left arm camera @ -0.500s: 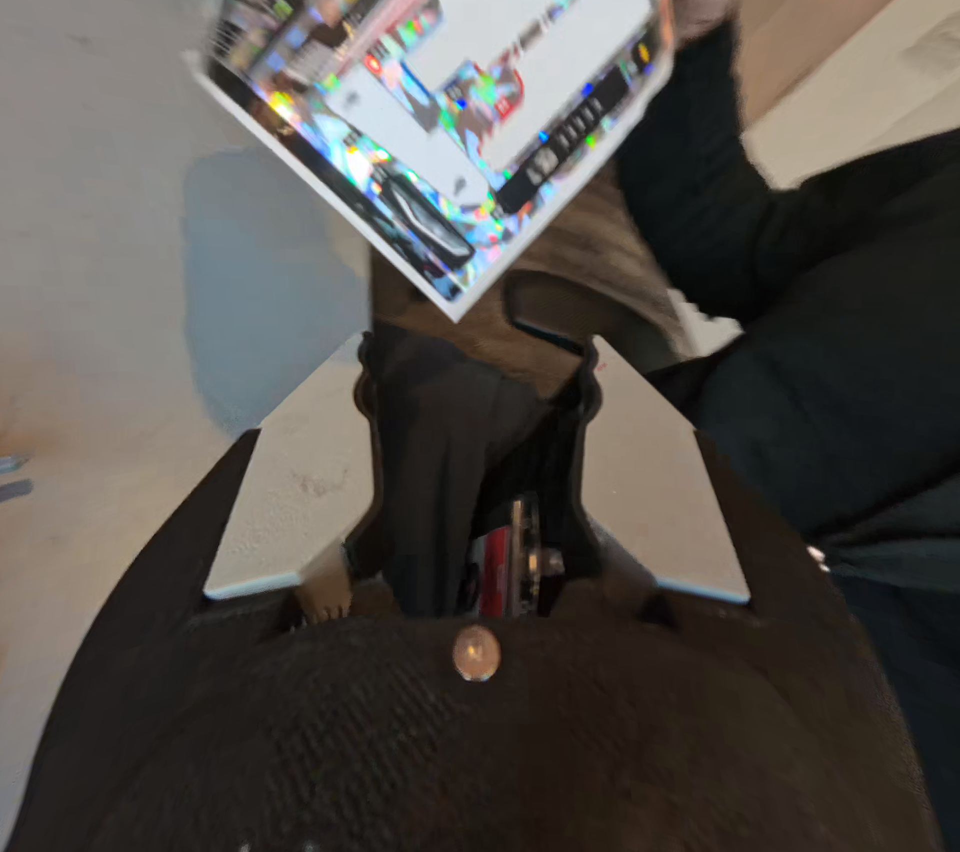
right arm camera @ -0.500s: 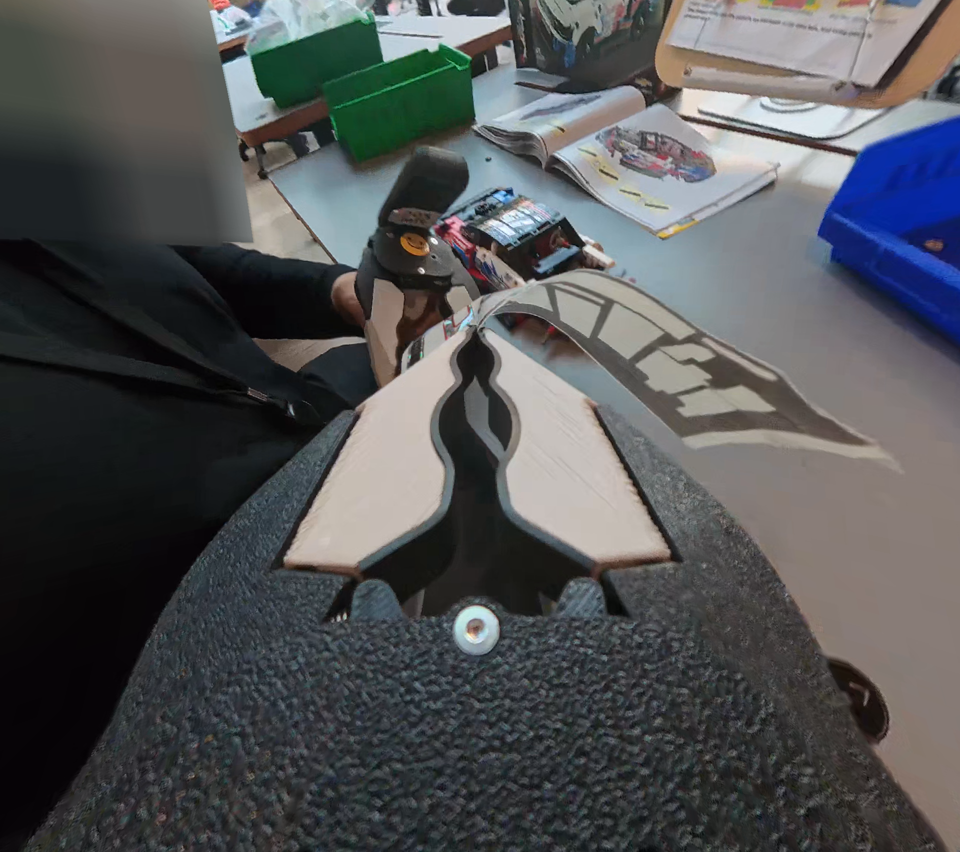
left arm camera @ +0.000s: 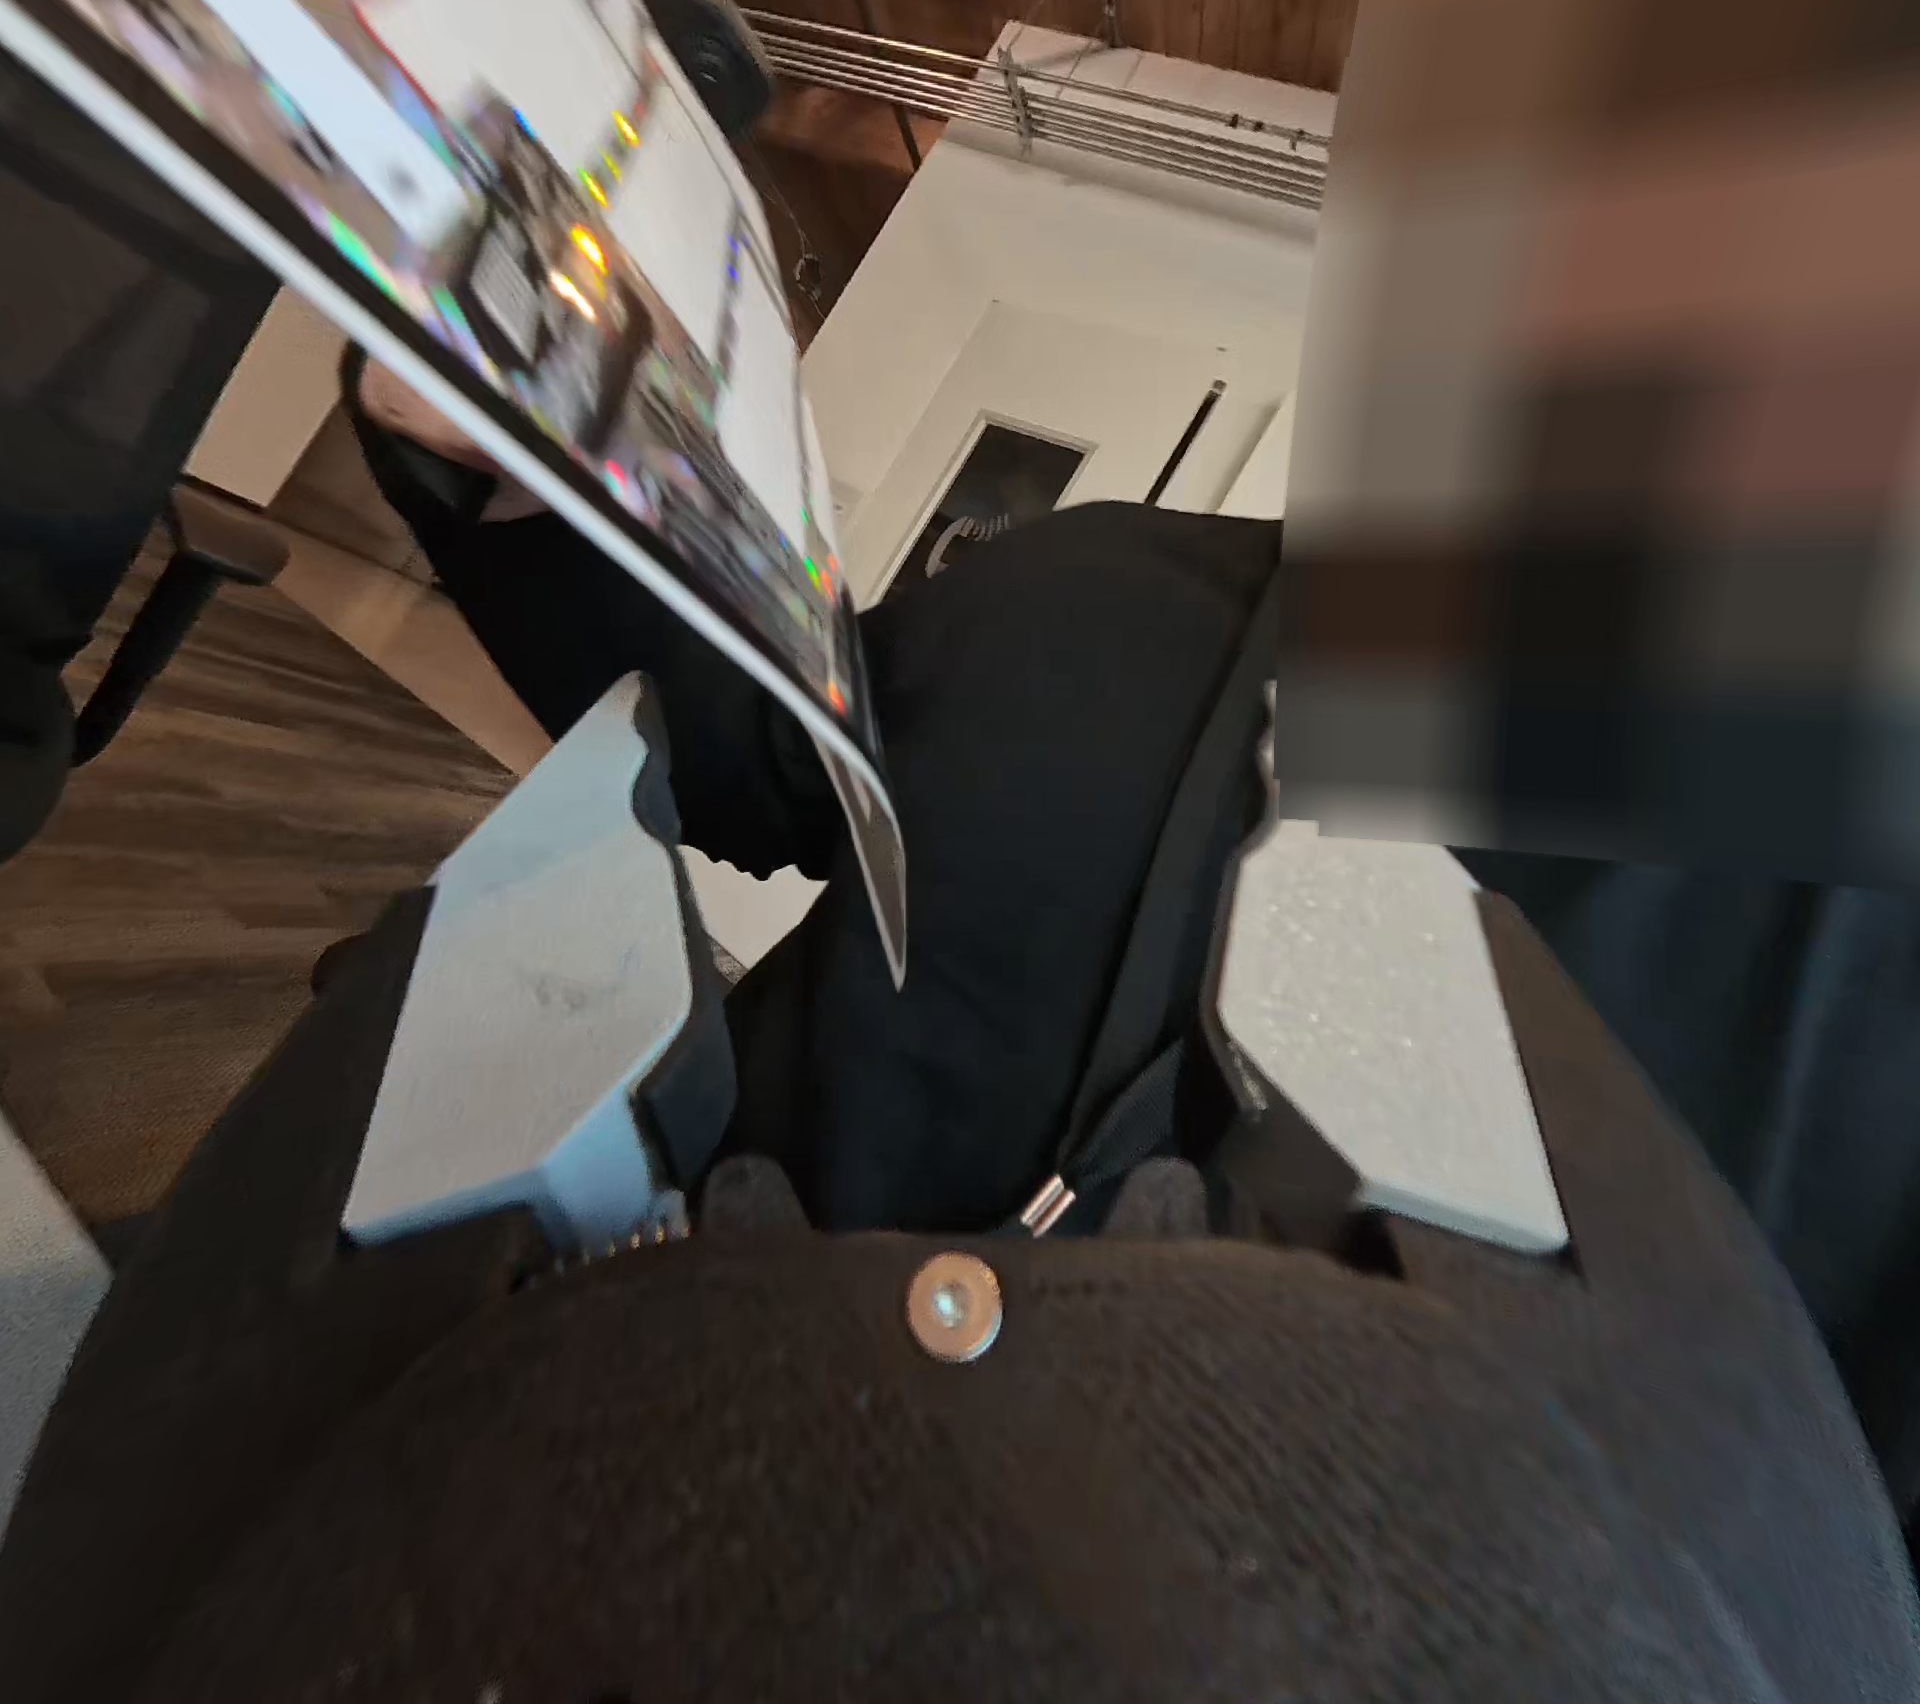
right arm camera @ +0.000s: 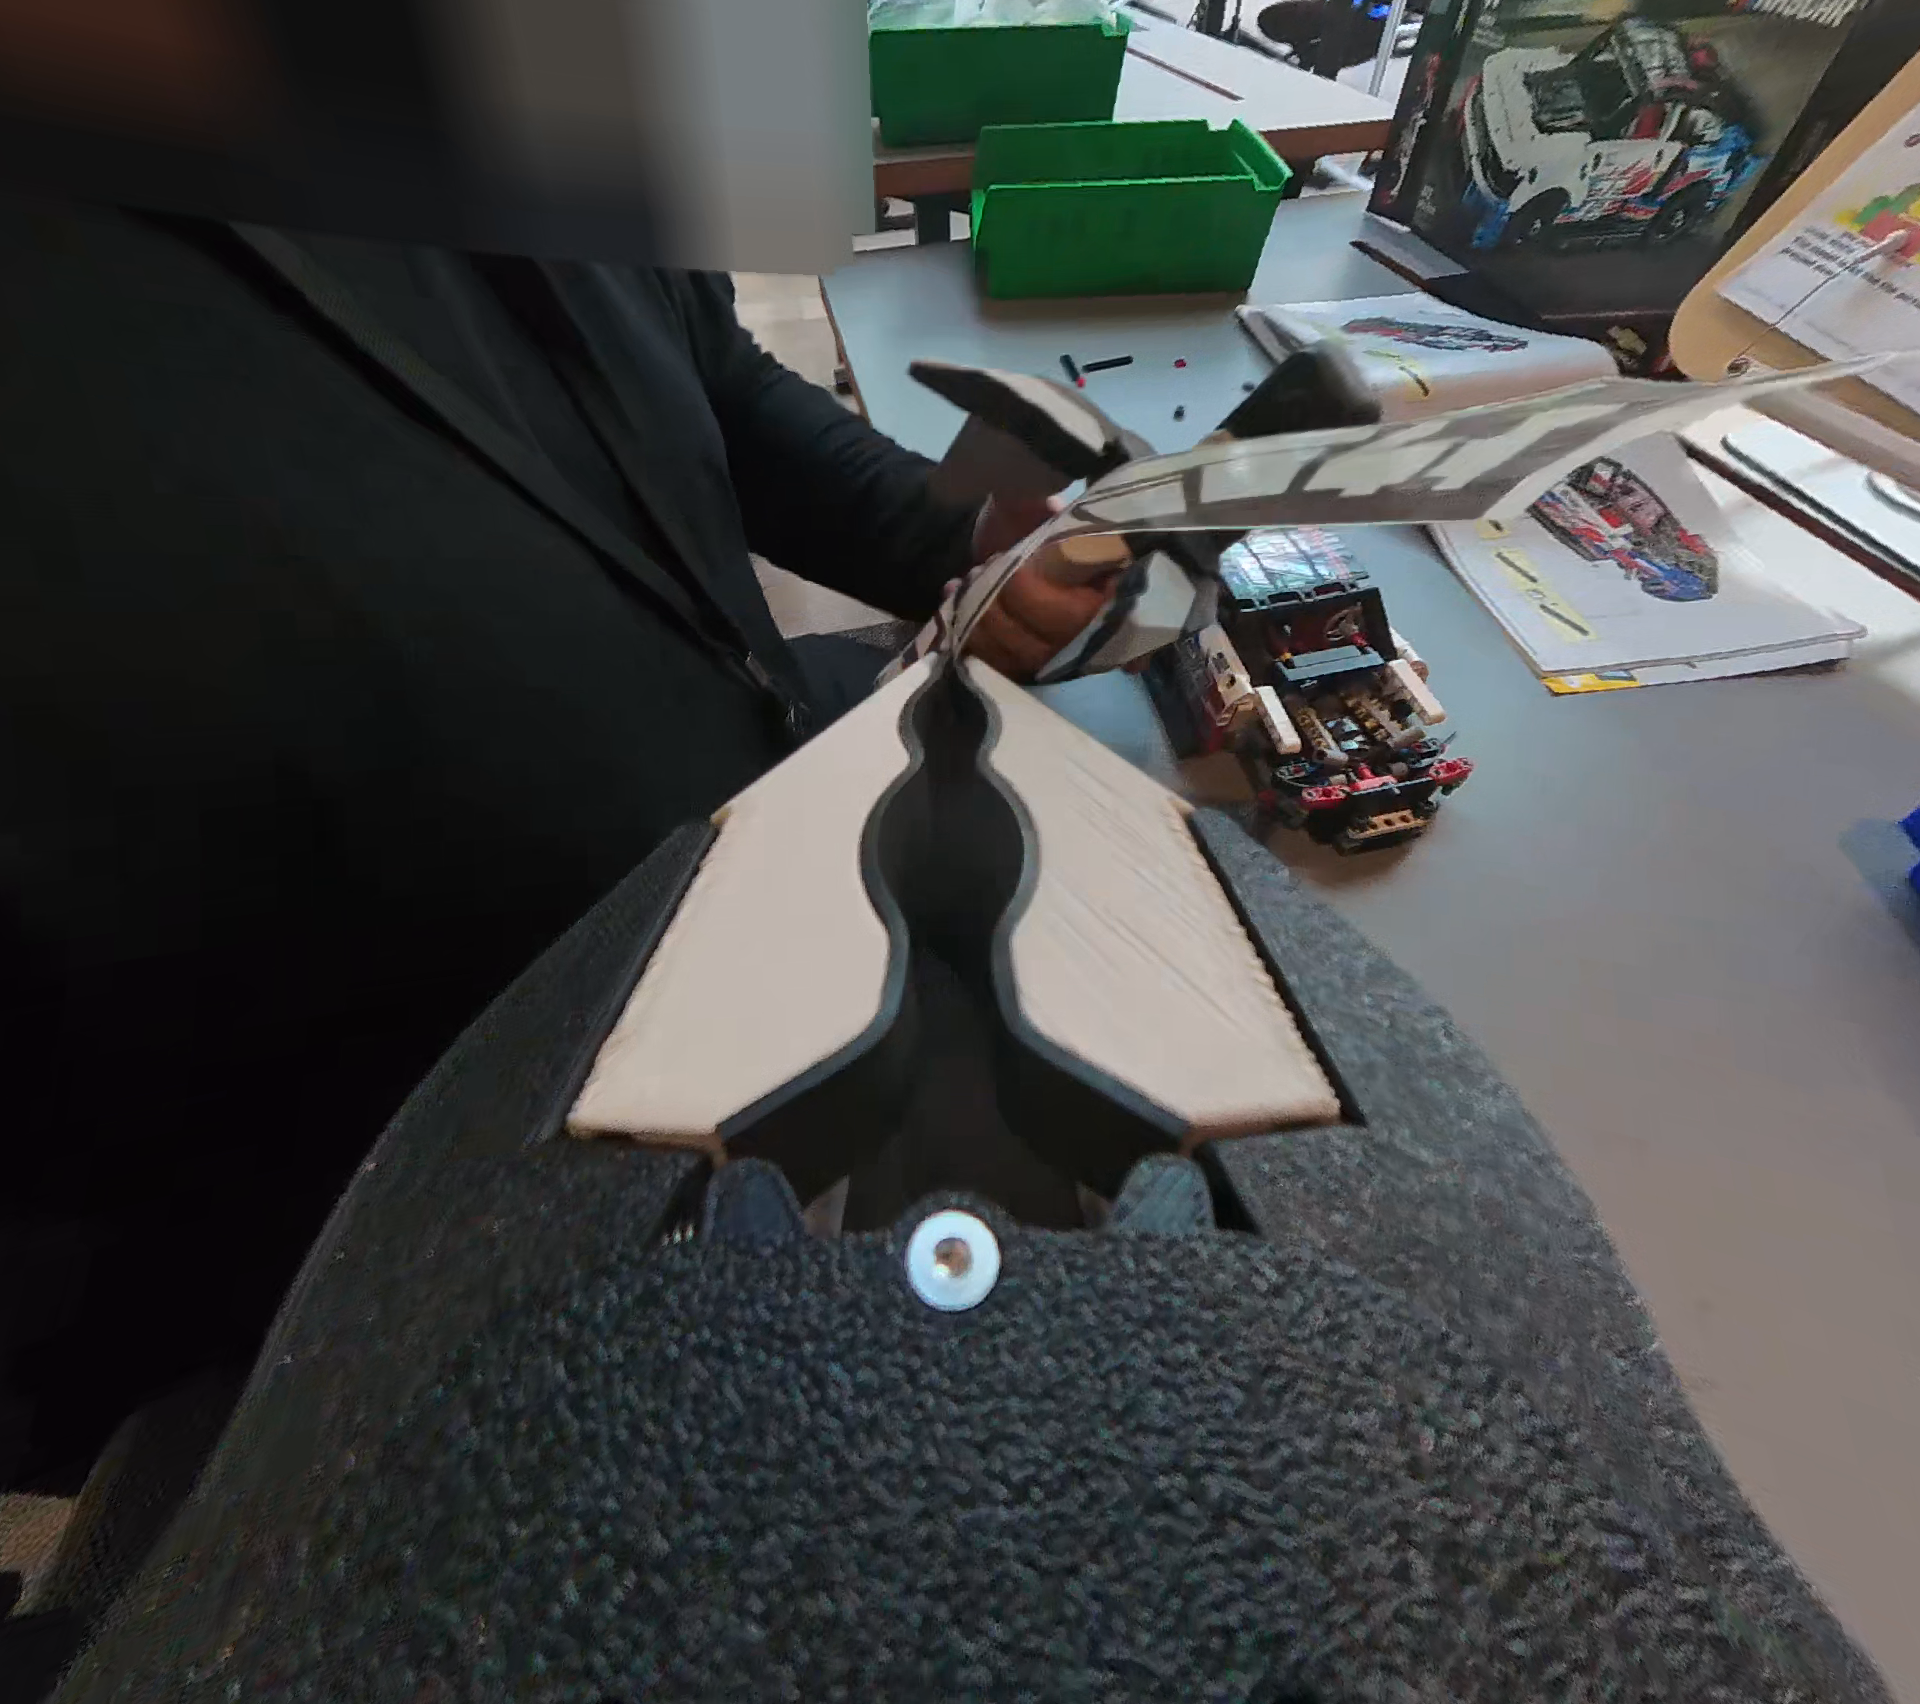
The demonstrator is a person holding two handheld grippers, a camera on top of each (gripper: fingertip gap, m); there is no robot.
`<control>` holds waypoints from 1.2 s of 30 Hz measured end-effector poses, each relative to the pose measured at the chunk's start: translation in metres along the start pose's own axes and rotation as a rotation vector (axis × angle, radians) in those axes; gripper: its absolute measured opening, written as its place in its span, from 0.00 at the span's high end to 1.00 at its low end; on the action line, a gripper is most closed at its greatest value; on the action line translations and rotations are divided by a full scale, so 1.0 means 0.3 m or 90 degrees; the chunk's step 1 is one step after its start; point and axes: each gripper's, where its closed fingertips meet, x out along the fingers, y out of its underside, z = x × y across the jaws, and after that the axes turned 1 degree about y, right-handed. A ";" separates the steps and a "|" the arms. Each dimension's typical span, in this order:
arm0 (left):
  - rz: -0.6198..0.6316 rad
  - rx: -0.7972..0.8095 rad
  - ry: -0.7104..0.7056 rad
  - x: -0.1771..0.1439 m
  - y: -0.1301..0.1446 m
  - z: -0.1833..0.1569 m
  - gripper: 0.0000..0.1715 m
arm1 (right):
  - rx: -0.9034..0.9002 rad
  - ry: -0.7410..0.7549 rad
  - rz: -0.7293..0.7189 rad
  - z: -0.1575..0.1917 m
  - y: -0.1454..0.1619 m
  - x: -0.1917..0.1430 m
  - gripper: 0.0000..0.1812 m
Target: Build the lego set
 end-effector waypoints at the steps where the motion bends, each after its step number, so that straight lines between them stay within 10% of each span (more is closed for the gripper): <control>1: -0.006 -0.016 -0.019 -0.013 -0.018 0.020 0.46 | -0.002 -0.006 0.017 0.002 0.017 0.013 1.00; 5: -0.037 -0.039 -0.010 -0.048 -0.058 0.018 1.00 | -0.013 -0.031 0.059 0.002 0.055 0.075 1.00; 16: 0.069 0.108 -0.295 -0.163 -0.071 0.076 1.00 | 0.058 0.007 0.082 -0.119 0.153 0.134 0.98; 22: 0.086 0.127 -0.327 -0.170 -0.076 0.073 1.00 | 0.116 0.095 0.016 -0.254 0.148 0.102 0.80; 30: 0.159 0.176 -0.337 -0.154 -0.098 -0.030 1.00 | 0.130 0.161 -0.087 -0.389 0.049 0.085 0.79; 36: 0.153 0.253 -0.347 -0.226 -0.275 -0.099 1.00 | 0.135 0.146 -0.169 -0.535 -0.082 0.200 0.81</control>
